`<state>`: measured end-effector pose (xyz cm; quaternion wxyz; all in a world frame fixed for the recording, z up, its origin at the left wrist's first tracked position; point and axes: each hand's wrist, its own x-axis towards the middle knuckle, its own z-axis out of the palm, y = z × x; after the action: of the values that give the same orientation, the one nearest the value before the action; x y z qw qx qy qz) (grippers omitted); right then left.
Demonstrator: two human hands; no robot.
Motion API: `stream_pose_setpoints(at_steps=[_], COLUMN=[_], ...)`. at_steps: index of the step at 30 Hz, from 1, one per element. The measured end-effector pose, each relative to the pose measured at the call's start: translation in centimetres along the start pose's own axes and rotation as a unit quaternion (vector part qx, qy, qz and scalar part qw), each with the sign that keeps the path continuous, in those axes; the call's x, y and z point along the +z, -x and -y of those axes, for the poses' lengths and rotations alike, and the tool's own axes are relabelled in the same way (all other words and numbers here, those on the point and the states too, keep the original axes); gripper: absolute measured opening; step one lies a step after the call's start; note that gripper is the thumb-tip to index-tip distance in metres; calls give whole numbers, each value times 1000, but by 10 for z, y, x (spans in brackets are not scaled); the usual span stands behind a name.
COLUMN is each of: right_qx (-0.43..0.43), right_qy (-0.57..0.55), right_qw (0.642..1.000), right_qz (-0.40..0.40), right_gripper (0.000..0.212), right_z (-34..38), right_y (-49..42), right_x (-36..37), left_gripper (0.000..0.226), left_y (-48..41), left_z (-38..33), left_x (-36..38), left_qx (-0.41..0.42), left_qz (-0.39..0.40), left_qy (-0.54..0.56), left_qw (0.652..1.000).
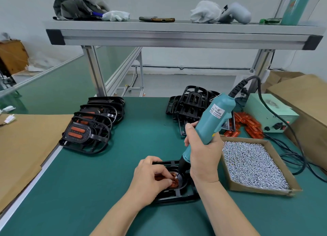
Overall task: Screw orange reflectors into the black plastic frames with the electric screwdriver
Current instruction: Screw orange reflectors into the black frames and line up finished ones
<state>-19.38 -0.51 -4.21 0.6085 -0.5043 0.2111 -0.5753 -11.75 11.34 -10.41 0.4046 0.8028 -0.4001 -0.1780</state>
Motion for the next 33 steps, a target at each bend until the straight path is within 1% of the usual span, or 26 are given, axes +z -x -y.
stream_pose_setpoints(at_steps=[2, 7, 13, 22, 26, 31, 33], right_qx=[1, -2, -12, 3, 5, 8, 18], right_qy=[5, 15, 35, 15, 21, 30, 25], right_qw=[1000, 1000, 999, 999, 999, 999, 999], right_qz=[4, 13, 21, 36, 26, 40, 30], right_gripper=[18, 21, 17, 14, 19, 28, 28], right_z=[-1, -1, -2, -5, -9, -13, -13], right_y=[1, 2, 2, -1, -2, -2, -4], right_x=[0, 0, 3, 2, 1, 0, 0], left_gripper=[15, 14, 15, 15, 16, 14, 17], left_y=[0, 0, 1, 1, 2, 1, 2], left_z=[0, 1, 1, -1, -1, -1, -1], left_x=[0, 1, 1, 1, 1, 1, 2], left_qx=[-1, -9, -11, -11, -12, -16, -15], left_qz=[1, -1, -2, -8, -10, -7, -9], left_qy=[-2, -1, 0, 1, 10, 1, 6], left_qw=[1000, 1000, 1000, 1000, 1000, 1000, 1000])
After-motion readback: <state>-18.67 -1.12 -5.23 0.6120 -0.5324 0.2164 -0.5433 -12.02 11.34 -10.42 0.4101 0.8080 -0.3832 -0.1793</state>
